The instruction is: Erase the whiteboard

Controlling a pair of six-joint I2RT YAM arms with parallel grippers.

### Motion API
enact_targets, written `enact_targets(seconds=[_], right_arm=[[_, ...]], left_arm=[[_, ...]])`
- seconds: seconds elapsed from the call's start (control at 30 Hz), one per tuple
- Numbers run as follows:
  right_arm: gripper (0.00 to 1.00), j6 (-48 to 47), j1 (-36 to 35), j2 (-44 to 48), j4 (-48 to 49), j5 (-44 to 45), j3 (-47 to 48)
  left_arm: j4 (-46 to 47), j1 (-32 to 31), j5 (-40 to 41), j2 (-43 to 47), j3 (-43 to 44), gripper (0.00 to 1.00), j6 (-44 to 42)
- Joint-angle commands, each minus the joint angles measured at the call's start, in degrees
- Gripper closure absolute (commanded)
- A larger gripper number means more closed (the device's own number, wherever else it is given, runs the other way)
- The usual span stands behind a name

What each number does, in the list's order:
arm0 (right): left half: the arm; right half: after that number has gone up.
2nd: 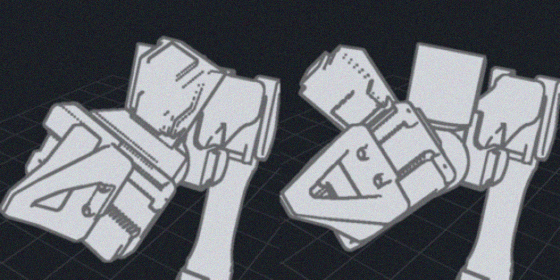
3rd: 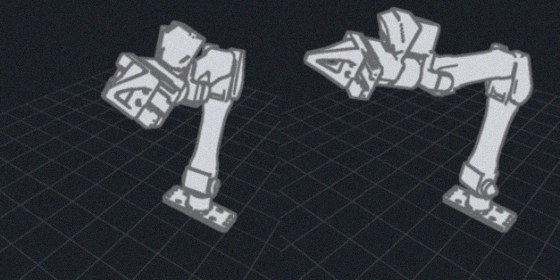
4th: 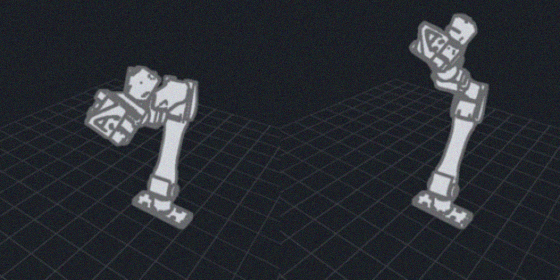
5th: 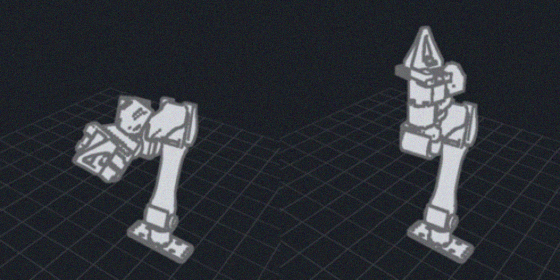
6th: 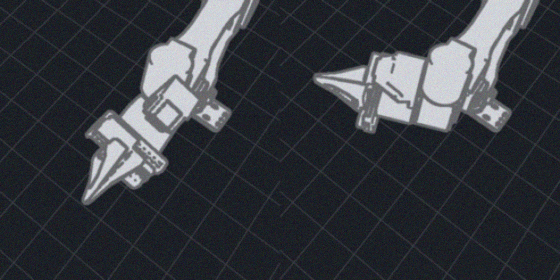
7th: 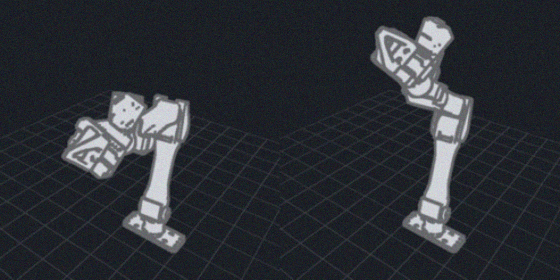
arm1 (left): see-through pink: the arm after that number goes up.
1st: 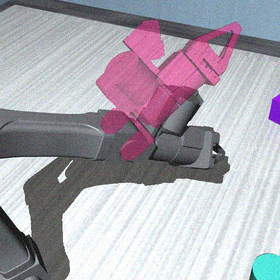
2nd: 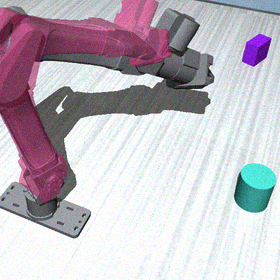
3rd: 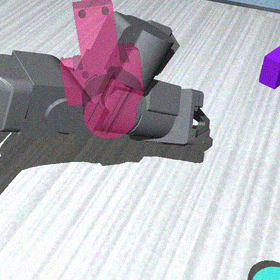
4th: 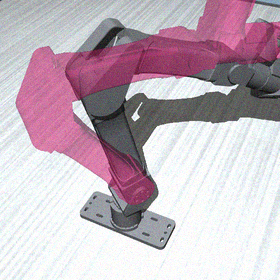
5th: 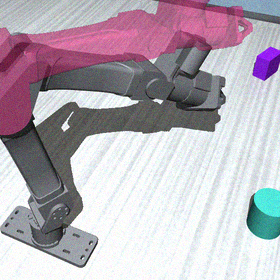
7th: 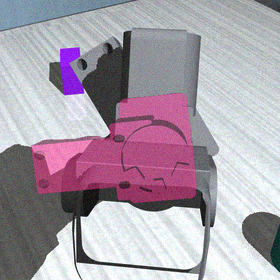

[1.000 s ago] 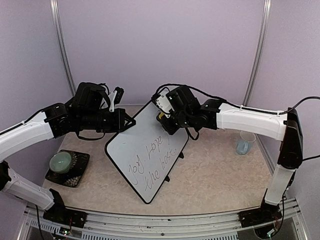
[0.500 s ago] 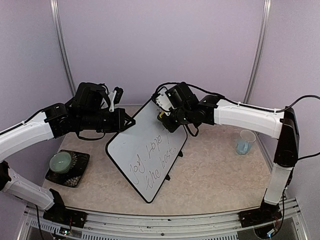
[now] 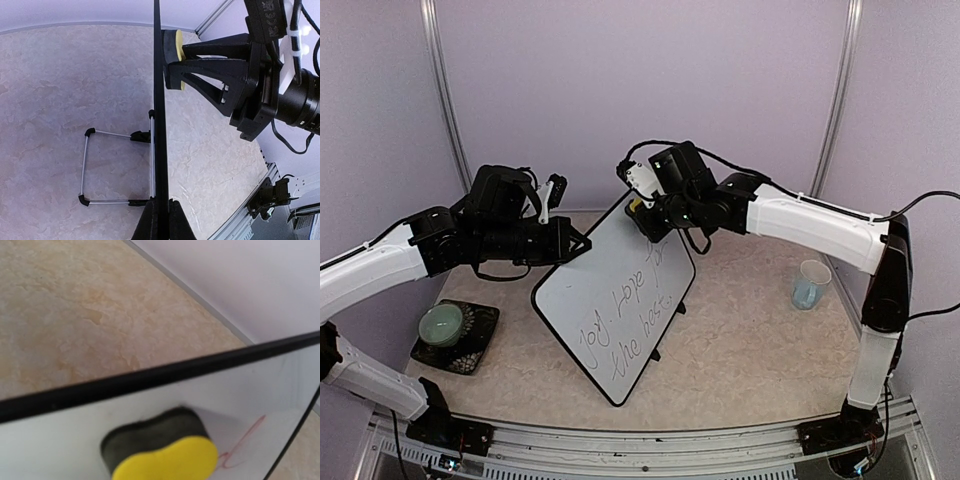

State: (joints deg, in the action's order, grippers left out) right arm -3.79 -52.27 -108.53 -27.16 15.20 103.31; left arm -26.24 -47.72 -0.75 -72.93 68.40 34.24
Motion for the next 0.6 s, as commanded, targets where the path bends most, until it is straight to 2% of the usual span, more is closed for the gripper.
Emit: enact_targets(seconds=[0.0,0.27,0.57], right_arm=[[1.0,0.4,0.8,-0.6,1.6,-1.4,-4.6],[1.0,2.4,1.9,2.3,4.5,-2.9,-14.6],[1.0,2.1,2.1,2.2,3.7,-3.2,-11.6]], left_arm=[[3.3,-1.4,-4.4,1.1,-0.5,1.0,-1.6],[3.3,-1.4,-4.6,1.4,-0.6,1.0,-1.6],[3.6,-1.6,-4.5,1.8,-1.0,1.0,-1.2]])
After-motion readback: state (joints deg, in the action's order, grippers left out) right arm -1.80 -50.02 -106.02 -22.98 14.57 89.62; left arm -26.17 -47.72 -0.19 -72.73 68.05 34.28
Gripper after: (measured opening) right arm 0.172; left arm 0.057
